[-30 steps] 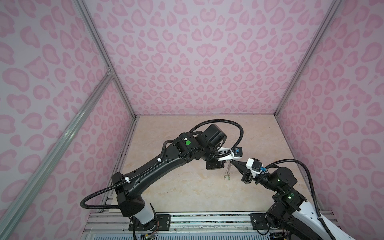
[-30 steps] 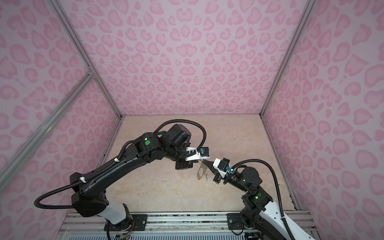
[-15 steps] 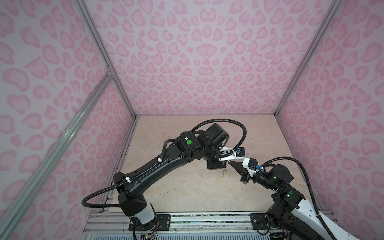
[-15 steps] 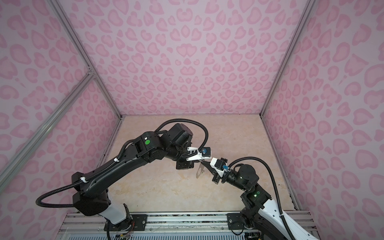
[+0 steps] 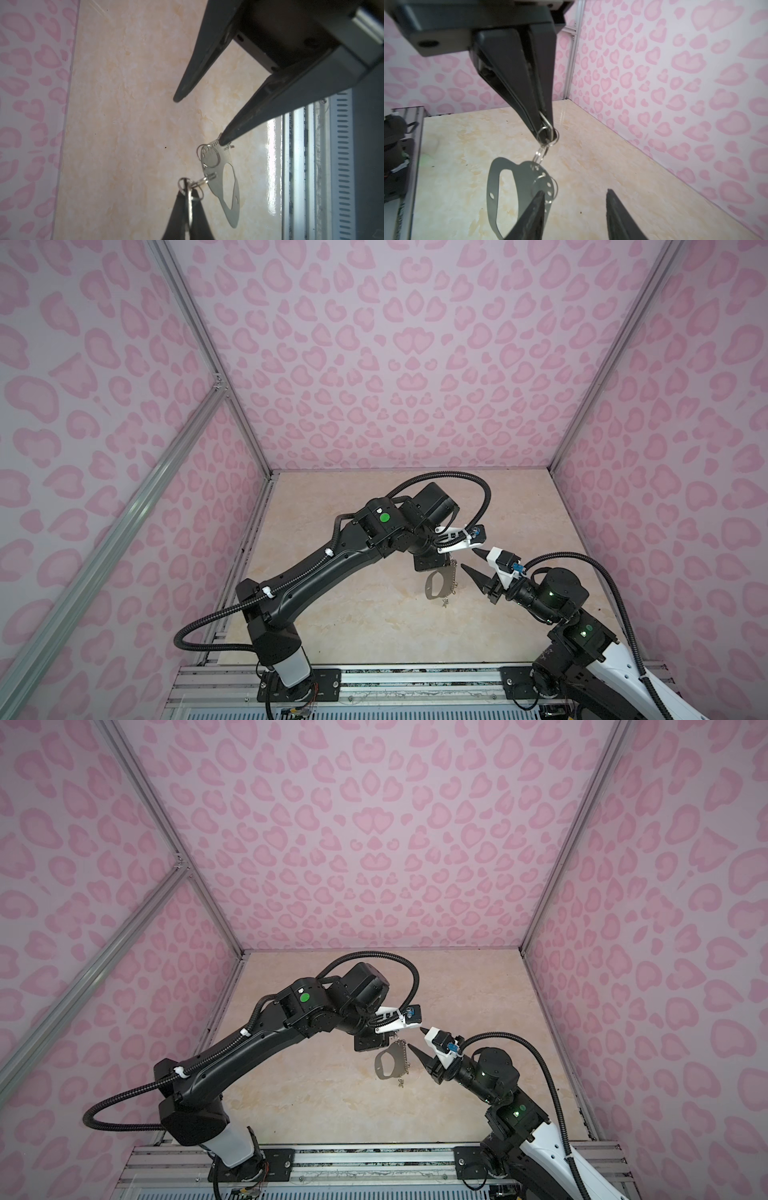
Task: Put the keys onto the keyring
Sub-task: 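Open the right gripper and draw it back while the left gripper lowers the plate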
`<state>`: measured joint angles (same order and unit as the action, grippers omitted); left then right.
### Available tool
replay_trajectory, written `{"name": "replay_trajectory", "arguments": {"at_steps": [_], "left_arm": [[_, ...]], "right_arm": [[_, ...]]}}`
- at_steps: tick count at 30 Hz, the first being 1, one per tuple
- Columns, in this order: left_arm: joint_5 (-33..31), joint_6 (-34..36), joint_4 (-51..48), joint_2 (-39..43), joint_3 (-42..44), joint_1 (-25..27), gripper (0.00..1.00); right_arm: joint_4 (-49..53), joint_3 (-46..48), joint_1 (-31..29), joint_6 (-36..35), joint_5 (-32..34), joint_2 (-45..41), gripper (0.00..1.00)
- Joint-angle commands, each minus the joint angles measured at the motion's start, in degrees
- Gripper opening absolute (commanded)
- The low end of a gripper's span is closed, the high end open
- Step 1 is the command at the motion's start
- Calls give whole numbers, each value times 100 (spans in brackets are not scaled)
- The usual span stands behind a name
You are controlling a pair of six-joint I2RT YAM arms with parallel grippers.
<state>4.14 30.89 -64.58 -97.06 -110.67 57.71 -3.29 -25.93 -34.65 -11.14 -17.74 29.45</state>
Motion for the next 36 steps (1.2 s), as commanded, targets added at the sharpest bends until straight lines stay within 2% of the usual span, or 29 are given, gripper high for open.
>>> {"name": "replay_trajectory", "arguments": {"at_steps": [1, 6, 11, 22, 36], "left_arm": [[90, -295, 132, -218, -25, -67, 3], [310, -552, 358, -937, -629, -101, 3], [986, -806, 1108, -1295, -542, -424, 3], [791, -460, 2179, -918, 2258, -1285, 3], [94, 77, 2249, -604, 3834, -1697, 3]], "right_arm": [[570, -49, 141, 166, 883, -181, 50], [1299, -238, 342, 253, 1945, -444, 52], [1793, -460, 524, 323, 2081, -297, 53], [1850, -250, 548, 546, 2262, -159, 54], [1718, 201, 579, 621, 2162, -33, 55]]}}
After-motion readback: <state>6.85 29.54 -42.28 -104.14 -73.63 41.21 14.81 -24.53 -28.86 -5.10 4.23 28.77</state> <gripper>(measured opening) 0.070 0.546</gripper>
